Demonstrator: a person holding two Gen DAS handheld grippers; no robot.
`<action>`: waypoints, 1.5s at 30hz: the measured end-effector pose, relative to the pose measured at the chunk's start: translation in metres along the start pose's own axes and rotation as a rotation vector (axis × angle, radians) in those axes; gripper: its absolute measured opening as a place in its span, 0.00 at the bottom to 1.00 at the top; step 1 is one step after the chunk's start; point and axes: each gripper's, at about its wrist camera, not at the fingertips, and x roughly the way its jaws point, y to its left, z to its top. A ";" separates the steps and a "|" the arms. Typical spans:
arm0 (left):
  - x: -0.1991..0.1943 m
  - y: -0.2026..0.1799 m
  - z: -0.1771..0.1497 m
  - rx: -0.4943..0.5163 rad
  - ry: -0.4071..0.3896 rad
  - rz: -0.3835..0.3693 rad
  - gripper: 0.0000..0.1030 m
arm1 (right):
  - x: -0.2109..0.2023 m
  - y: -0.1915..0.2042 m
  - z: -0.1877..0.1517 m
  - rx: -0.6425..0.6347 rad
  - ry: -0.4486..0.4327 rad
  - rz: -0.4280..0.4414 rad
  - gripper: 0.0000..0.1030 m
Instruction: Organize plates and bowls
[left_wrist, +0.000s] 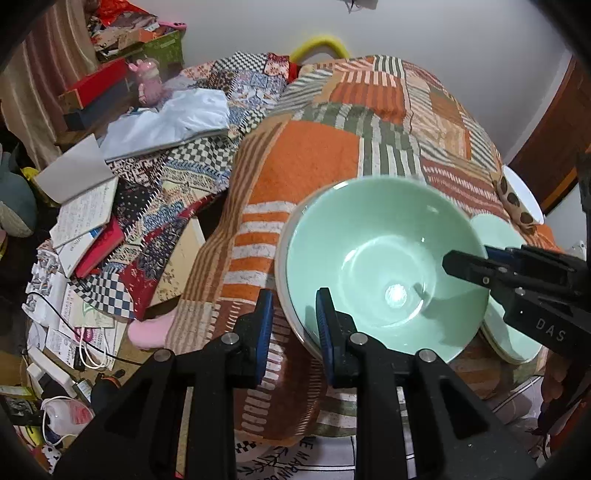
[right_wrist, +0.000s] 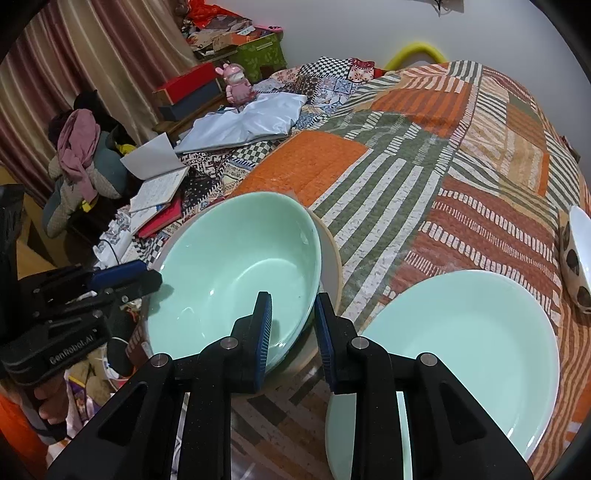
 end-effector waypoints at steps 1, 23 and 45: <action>-0.004 0.000 0.002 -0.003 -0.009 0.000 0.22 | -0.003 -0.001 0.000 0.002 -0.011 -0.005 0.23; -0.071 -0.115 0.042 0.111 -0.212 -0.116 0.48 | -0.117 -0.083 -0.009 0.070 -0.251 -0.089 0.38; -0.019 -0.255 0.094 0.244 -0.203 -0.143 0.53 | -0.170 -0.199 -0.033 0.193 -0.319 -0.292 0.40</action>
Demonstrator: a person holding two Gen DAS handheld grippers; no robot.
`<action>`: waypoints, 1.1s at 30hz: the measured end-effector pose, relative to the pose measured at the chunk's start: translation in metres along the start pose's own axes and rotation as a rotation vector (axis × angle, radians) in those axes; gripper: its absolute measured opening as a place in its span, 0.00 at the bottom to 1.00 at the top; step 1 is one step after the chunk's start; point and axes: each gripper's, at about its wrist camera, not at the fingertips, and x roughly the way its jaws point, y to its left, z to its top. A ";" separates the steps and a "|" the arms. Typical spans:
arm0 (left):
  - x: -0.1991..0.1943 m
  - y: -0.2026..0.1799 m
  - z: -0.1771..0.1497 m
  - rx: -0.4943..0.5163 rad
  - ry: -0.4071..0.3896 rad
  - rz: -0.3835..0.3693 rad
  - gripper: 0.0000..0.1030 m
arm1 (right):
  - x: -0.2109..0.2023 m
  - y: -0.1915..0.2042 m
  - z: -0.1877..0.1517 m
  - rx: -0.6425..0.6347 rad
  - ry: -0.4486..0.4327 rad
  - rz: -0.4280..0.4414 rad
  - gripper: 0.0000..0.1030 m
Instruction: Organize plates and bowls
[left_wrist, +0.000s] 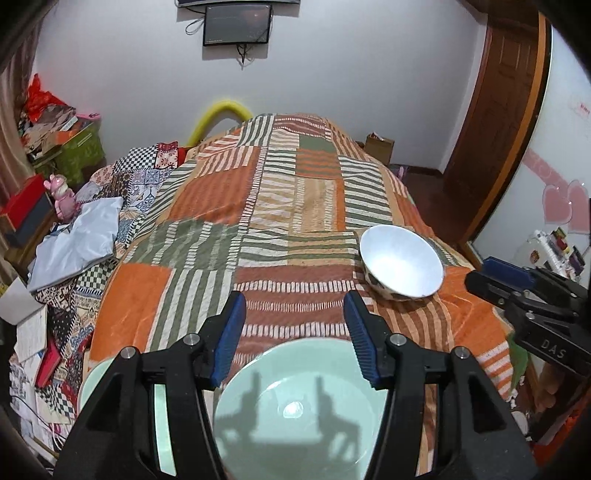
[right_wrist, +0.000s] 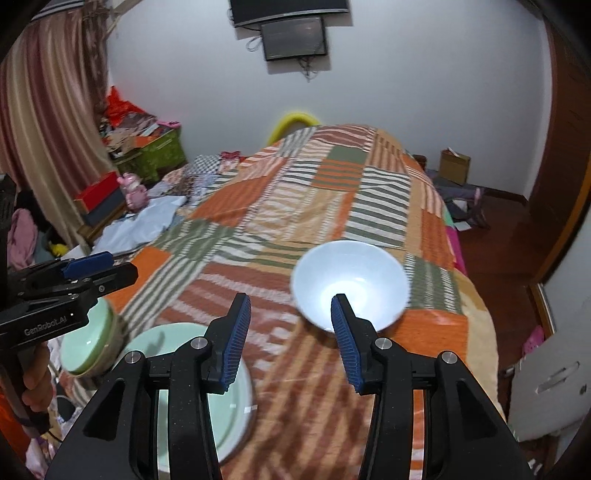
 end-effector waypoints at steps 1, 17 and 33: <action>0.006 -0.004 0.003 0.006 0.002 -0.003 0.53 | 0.001 -0.005 0.000 0.006 0.002 -0.008 0.40; 0.101 -0.055 0.033 0.097 0.047 -0.044 0.77 | 0.052 -0.076 0.001 0.114 0.079 -0.081 0.60; 0.186 -0.081 0.037 0.133 0.207 -0.123 0.56 | 0.095 -0.106 -0.006 0.182 0.165 -0.023 0.41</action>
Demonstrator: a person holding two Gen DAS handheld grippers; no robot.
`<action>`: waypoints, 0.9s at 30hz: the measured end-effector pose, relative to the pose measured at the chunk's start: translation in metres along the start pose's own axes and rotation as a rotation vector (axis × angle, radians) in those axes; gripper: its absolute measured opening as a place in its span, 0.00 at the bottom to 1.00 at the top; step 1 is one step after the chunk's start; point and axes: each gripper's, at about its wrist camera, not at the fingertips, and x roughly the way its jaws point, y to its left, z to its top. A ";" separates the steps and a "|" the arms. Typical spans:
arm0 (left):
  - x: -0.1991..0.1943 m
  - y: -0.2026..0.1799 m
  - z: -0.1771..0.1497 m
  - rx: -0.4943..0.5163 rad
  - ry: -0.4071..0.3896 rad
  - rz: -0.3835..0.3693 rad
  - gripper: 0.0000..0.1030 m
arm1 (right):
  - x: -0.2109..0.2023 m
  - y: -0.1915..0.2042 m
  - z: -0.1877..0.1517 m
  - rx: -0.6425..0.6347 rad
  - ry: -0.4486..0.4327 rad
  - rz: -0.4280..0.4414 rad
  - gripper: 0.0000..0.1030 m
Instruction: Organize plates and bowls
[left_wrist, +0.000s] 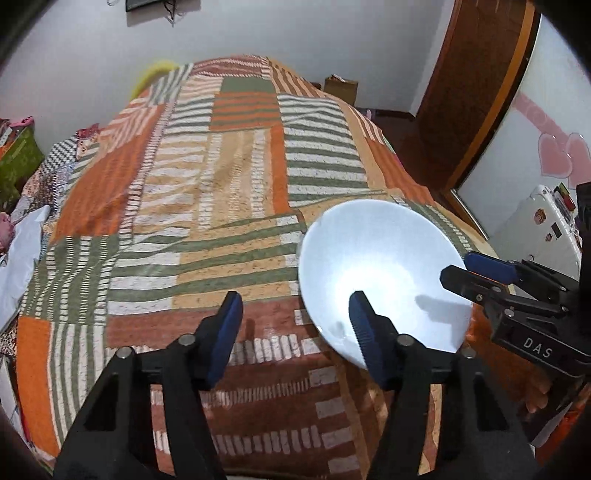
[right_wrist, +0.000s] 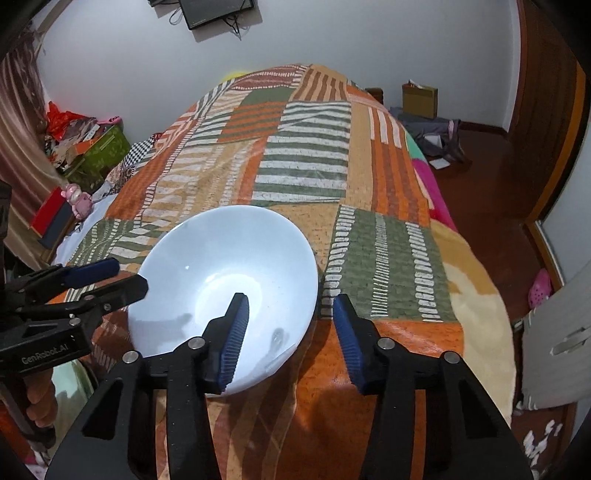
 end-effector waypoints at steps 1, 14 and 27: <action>0.004 -0.001 0.001 0.004 0.012 -0.003 0.54 | 0.001 0.000 0.000 0.001 0.004 0.004 0.40; 0.036 -0.008 0.004 0.003 0.108 -0.032 0.30 | 0.024 -0.003 0.000 0.018 0.076 0.044 0.21; 0.028 -0.018 0.000 0.023 0.099 -0.028 0.17 | 0.007 0.005 -0.001 -0.001 0.047 0.026 0.18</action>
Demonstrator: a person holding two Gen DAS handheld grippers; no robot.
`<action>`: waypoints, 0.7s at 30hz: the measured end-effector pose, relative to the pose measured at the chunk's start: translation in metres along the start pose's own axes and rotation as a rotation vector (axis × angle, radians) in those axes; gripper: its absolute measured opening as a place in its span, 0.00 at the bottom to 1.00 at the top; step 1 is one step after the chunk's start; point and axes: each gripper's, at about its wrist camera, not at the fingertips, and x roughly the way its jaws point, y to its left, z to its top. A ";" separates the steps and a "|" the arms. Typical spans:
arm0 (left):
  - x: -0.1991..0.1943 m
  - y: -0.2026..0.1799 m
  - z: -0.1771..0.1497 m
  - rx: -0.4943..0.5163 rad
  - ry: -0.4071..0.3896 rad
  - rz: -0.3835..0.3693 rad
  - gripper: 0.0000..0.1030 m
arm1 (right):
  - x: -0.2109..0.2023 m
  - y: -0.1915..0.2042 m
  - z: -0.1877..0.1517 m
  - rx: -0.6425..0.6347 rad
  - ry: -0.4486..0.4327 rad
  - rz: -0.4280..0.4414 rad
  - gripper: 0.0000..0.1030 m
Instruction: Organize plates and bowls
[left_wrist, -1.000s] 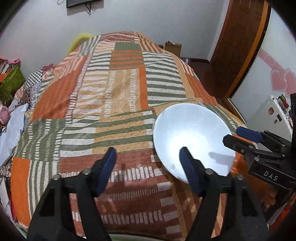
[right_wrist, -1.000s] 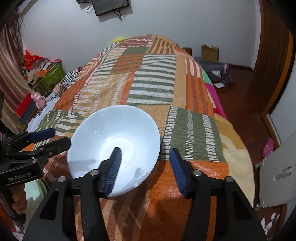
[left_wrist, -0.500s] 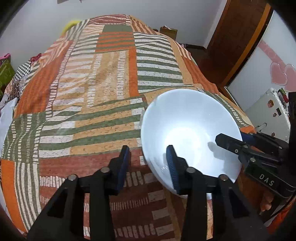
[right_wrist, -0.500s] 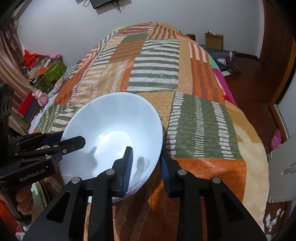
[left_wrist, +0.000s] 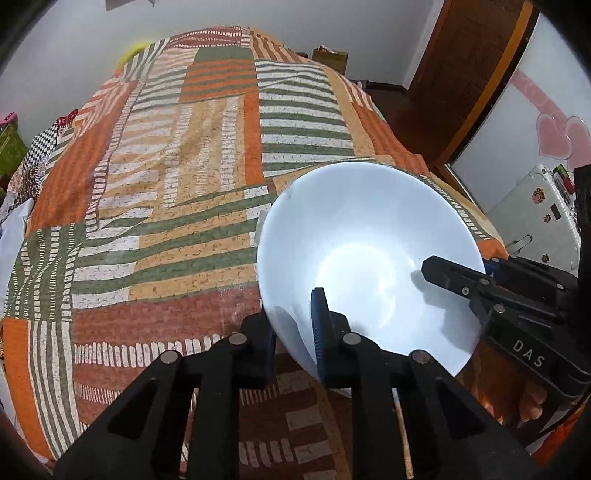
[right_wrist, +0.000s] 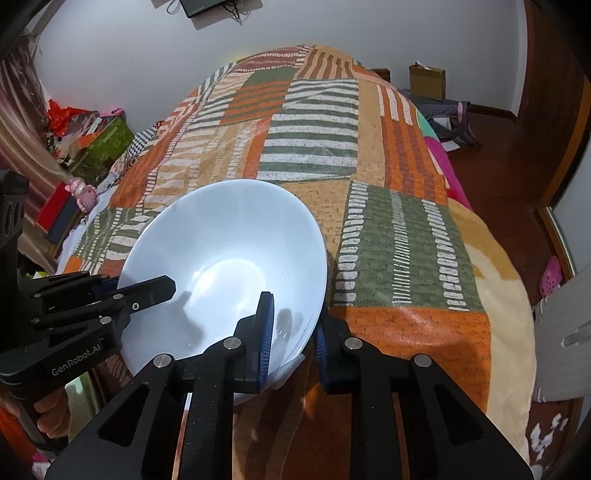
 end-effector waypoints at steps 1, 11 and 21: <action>-0.004 -0.001 -0.001 0.002 -0.009 0.000 0.17 | -0.004 0.001 0.000 -0.003 -0.006 -0.001 0.18; -0.053 -0.007 -0.012 0.007 -0.080 -0.002 0.17 | -0.041 0.019 -0.003 -0.017 -0.068 0.000 0.18; -0.110 -0.009 -0.033 0.000 -0.148 0.005 0.17 | -0.074 0.048 -0.010 -0.045 -0.127 0.010 0.18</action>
